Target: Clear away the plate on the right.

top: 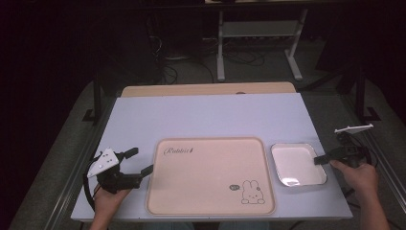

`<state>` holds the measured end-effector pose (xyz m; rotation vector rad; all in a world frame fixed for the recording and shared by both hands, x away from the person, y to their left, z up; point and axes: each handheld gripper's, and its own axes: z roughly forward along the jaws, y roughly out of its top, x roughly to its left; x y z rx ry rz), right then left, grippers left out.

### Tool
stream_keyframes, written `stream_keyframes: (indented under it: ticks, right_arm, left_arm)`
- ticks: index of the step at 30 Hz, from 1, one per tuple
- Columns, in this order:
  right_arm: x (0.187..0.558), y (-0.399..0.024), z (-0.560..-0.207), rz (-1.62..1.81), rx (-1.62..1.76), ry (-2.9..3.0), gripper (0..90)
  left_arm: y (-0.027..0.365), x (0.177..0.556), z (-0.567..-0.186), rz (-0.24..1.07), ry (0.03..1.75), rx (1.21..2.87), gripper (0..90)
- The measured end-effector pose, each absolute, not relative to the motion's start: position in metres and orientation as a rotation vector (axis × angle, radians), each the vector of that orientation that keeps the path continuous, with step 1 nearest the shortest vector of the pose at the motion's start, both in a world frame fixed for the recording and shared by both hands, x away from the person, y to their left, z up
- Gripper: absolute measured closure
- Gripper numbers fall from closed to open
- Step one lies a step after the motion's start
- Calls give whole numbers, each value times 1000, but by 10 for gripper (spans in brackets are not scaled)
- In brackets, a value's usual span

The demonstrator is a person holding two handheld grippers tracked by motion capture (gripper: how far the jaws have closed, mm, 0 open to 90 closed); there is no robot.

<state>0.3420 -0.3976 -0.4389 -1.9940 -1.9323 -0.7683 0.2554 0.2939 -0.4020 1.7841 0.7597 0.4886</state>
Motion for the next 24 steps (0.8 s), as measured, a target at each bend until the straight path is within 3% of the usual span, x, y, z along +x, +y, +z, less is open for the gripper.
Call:
stream_keyframes:
  ticks: [14, 24]
  right_arm:
    - [329, -409, -454, -995, -1974, -1721, 885]
    - [316, -399, -440, -1217, -1923, -1688, 885]
  left_arm:
    - [294, 255, -402, 487, 763, 1780, 143]
    - [295, 254, -401, 489, 761, 1776, 143]
